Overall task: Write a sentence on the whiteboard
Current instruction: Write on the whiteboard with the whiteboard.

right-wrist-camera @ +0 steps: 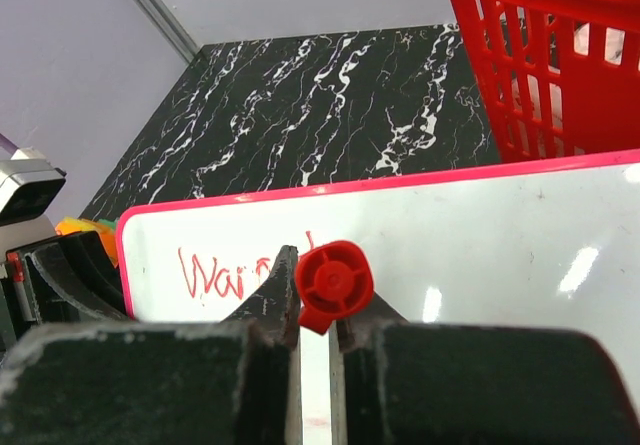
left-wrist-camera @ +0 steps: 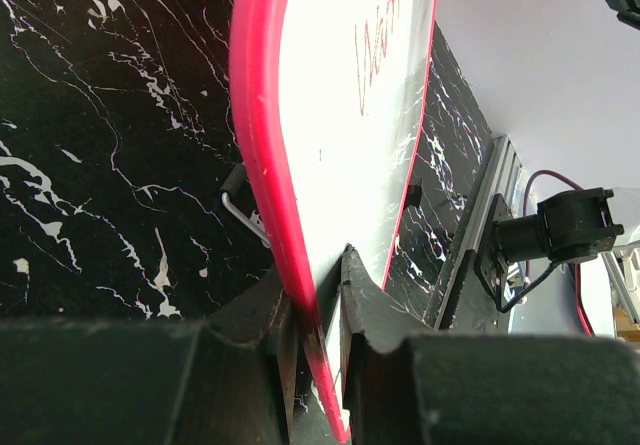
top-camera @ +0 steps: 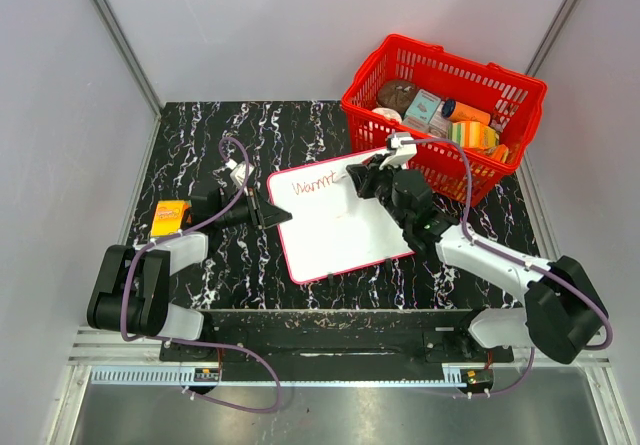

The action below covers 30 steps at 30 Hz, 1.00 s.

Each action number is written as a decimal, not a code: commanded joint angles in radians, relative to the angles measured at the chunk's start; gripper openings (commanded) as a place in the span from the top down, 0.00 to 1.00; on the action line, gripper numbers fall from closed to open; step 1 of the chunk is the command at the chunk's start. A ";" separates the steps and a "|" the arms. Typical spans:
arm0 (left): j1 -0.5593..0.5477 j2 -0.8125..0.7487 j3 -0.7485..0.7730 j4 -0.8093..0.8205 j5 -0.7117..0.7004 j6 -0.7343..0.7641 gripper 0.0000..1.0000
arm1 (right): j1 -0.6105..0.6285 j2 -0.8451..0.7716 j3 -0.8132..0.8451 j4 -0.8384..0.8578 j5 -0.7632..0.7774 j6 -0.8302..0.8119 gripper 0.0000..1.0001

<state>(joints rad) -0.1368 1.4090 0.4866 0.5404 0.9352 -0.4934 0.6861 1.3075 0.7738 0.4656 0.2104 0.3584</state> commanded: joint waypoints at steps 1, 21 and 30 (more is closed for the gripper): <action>-0.021 0.007 0.004 -0.011 -0.127 0.179 1.00 | -0.007 -0.031 -0.021 -0.036 -0.011 0.002 1.00; -0.021 0.007 0.006 -0.011 -0.128 0.181 1.00 | -0.010 -0.042 0.019 -0.044 0.069 -0.041 1.00; -0.021 0.007 0.006 -0.011 -0.128 0.181 1.00 | -0.013 -0.057 0.062 -0.002 0.060 -0.062 1.00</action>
<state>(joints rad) -0.1375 1.4090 0.4877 0.5400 0.9356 -0.4931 0.6857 1.2800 0.7712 0.4271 0.2268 0.3355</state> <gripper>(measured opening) 0.203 0.099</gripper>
